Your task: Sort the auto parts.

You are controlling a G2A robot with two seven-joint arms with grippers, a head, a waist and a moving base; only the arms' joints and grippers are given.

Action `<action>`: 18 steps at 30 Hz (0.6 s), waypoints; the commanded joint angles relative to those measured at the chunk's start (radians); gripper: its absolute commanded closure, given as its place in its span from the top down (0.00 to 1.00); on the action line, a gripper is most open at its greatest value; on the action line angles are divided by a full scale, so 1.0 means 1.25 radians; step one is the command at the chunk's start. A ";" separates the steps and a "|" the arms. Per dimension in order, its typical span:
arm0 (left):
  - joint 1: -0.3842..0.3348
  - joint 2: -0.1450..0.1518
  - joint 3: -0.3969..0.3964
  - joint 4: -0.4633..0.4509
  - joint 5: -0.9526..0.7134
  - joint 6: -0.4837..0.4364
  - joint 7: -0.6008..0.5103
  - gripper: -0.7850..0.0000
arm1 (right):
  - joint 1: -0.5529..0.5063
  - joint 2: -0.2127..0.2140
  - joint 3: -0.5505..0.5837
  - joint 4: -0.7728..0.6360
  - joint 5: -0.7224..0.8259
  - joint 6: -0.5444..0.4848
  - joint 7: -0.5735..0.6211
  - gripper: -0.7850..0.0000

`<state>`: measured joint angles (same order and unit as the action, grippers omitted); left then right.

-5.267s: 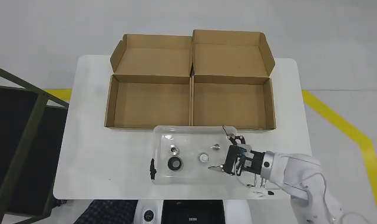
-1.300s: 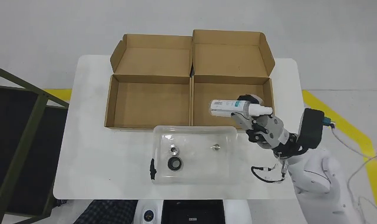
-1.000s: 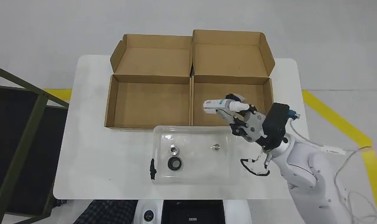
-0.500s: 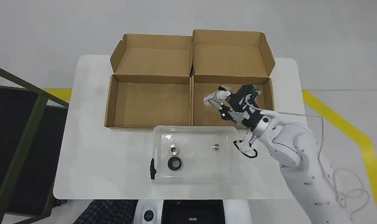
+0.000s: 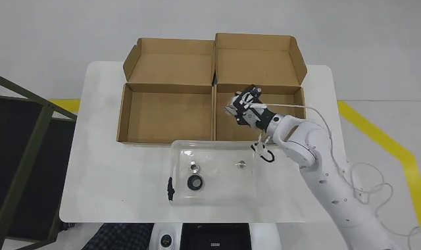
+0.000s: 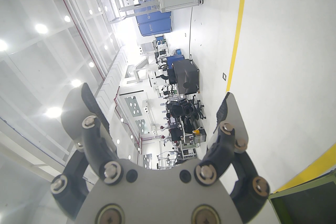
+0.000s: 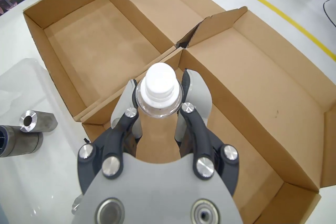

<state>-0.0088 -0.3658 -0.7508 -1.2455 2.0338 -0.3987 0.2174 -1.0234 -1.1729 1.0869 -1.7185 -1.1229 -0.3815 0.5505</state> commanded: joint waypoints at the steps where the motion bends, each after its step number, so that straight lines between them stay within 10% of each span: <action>1: 0.000 0.000 0.000 0.000 0.000 0.000 0.000 1.00 | 0.011 -0.003 -0.010 0.017 0.003 -0.001 0.005 0.00; 10: 0.000 0.000 0.000 0.000 0.000 0.000 0.000 1.00 | 0.055 -0.016 -0.052 0.092 0.011 0.007 0.009 0.00; 18: 0.000 0.000 0.000 0.000 0.000 0.000 0.000 1.00 | 0.072 -0.024 -0.072 0.132 0.009 0.008 0.009 0.28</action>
<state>-0.0088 -0.3658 -0.7508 -1.2455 2.0338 -0.3987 0.2174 -0.9346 -1.2027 0.9982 -1.5534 -1.1080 -0.3719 0.5612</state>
